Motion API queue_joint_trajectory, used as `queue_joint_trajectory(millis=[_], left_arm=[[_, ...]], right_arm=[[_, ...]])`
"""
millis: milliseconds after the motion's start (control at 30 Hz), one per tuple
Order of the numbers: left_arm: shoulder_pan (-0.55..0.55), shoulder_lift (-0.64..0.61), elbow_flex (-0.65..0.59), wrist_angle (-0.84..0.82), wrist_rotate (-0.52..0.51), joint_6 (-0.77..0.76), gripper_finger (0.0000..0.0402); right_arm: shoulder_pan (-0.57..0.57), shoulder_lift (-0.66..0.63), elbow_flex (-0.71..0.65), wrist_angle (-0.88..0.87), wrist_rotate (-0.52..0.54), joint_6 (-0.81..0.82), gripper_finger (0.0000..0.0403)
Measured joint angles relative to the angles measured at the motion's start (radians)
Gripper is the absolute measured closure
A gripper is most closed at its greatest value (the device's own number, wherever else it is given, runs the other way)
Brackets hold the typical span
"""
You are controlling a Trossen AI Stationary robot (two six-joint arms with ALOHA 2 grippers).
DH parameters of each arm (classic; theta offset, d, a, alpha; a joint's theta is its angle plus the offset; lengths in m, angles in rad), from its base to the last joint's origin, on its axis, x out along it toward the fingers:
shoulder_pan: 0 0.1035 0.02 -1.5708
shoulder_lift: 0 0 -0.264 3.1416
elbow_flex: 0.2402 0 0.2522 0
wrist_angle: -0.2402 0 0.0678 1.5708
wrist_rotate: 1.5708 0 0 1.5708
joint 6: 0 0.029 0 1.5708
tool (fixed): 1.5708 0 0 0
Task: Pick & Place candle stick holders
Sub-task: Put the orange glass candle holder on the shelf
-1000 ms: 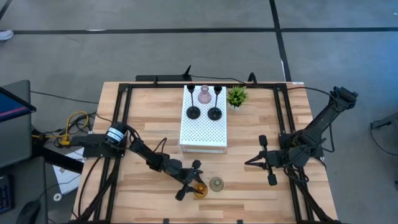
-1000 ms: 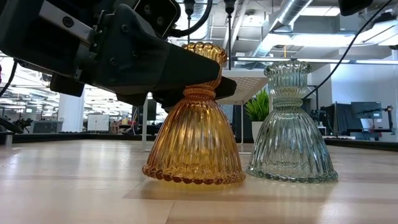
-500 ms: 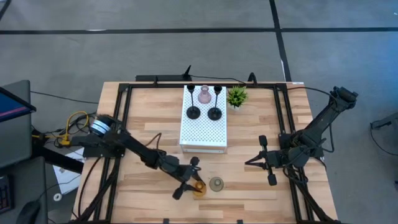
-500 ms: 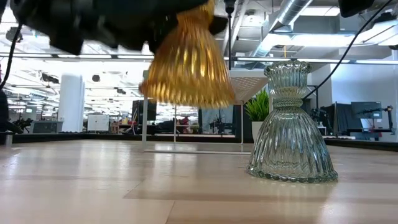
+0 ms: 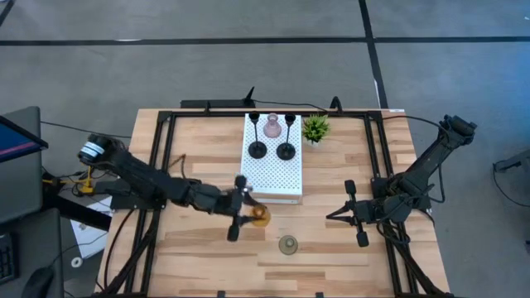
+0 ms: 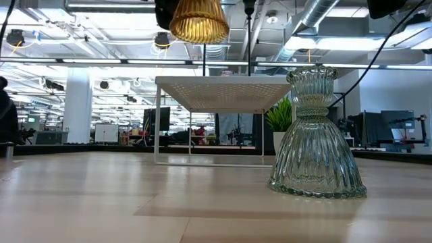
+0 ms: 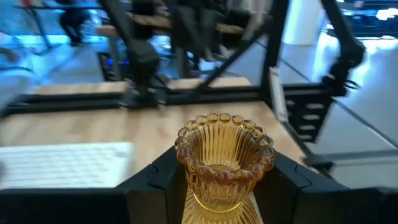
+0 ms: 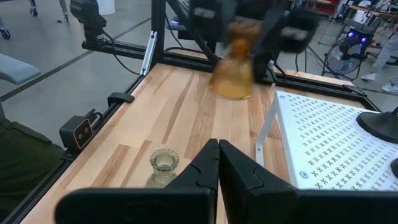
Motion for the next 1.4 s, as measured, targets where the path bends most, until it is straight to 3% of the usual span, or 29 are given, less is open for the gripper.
queue_joint_trajectory(millis=[233,633,833,1400], left_arm=[[0.109,-0.077,0.0,-0.054,-0.024,0.021,0.0255],[0.29,-0.078,0.0,-0.107,-0.024,-0.038,0.0254],[0.32,-0.077,0.0,-0.179,-0.024,-0.092,0.0254],[0.32,-0.018,0.002,-0.17,-0.069,-0.097,0.0254]], right_arm=[[0.0,0.0,0.0,0.0,0.0,0.0,0.0403],[0.0,0.0,0.0,0.0,0.0,0.0,0.0403],[0.0,0.0,0.0,0.0,0.0,0.0,0.0403],[0.0,0.0,0.0,0.0,0.0,0.0,0.0403]])
